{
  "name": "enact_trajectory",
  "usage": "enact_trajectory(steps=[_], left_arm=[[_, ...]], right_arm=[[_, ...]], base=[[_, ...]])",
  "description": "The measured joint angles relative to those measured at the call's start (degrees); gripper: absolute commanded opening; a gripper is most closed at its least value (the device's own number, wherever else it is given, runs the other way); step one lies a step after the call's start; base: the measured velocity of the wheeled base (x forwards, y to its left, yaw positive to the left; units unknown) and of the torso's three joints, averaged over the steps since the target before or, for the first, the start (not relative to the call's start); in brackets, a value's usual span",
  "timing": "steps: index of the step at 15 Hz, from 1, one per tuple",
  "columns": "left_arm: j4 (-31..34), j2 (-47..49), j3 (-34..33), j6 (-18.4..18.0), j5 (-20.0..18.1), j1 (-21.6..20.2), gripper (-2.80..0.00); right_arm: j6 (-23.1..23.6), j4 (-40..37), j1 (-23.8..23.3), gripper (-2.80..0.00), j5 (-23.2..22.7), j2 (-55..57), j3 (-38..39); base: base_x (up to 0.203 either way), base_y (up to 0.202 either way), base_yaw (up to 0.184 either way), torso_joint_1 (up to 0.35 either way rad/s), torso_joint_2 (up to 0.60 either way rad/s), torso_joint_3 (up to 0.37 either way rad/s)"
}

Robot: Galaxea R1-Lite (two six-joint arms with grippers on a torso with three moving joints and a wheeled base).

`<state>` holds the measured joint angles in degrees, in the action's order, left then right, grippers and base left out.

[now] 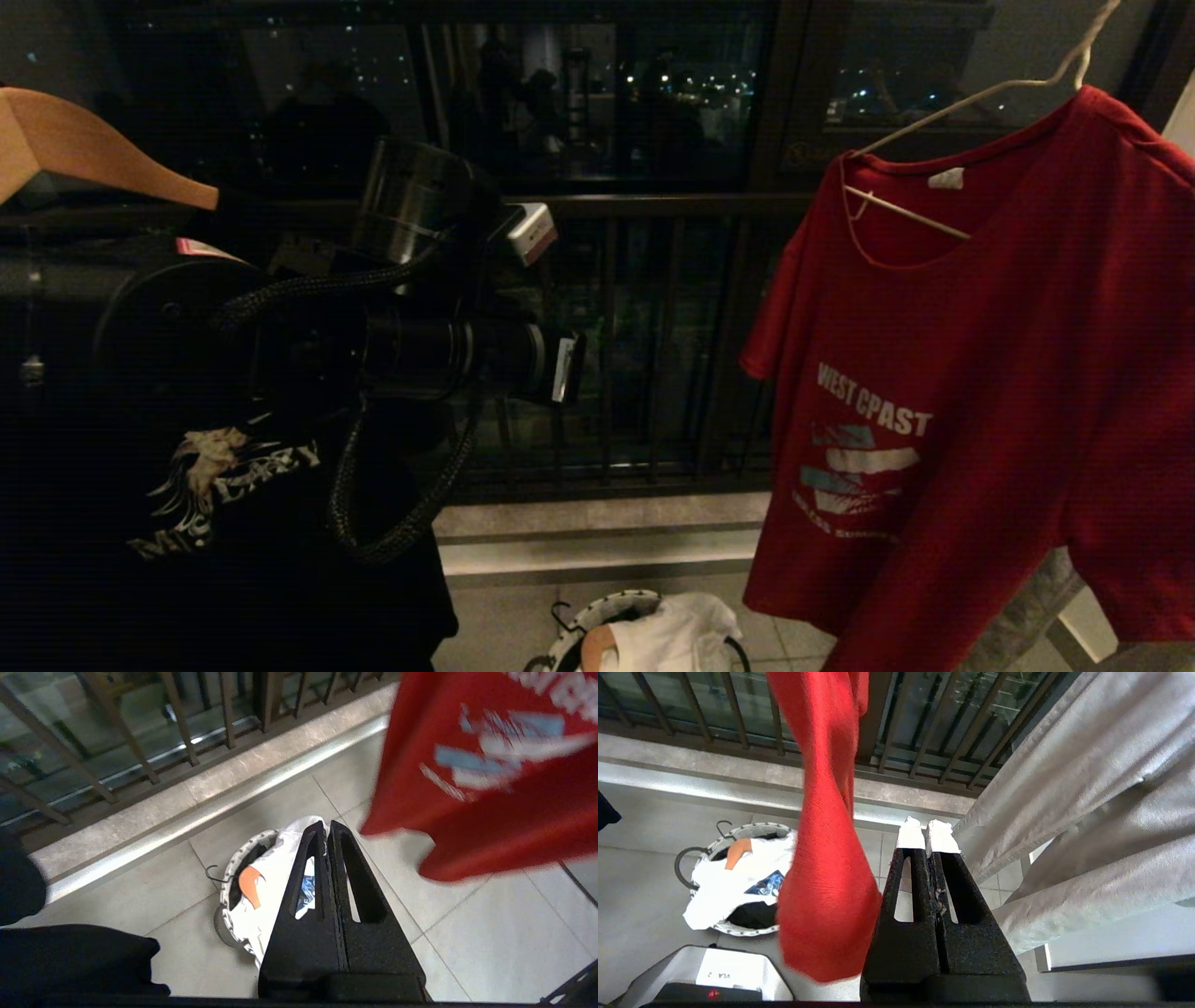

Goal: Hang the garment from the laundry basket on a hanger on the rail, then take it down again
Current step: Take the clothes off the clothes rack

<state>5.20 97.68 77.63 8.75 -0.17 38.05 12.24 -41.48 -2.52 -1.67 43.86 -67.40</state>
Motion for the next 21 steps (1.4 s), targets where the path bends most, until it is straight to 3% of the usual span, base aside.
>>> enact_trajectory(steps=[8,15,21], left_arm=[[0.06,-0.94,-0.62,-1.13,0.17,-0.10,-2.80],[-0.03,-0.46,-1.06,-1.16,0.17,0.18,-2.80],[-0.05,-0.13,-1.17,-1.16,0.17,0.18,-2.80]], right_arm=[[-4.22,3.04,0.13,0.00,-3.44,-5.38,-0.57],[-4.19,2.95,0.11,0.00,-16.00,-6.42,2.38],[-2.87,8.12,0.21,0.00,-17.31,1.44,2.80]], base=[[0.000,0.000,0.000,0.000,0.00,0.000],[0.000,0.000,0.000,0.000,0.00,0.000],[0.000,0.000,0.000,0.000,0.00,0.000]])
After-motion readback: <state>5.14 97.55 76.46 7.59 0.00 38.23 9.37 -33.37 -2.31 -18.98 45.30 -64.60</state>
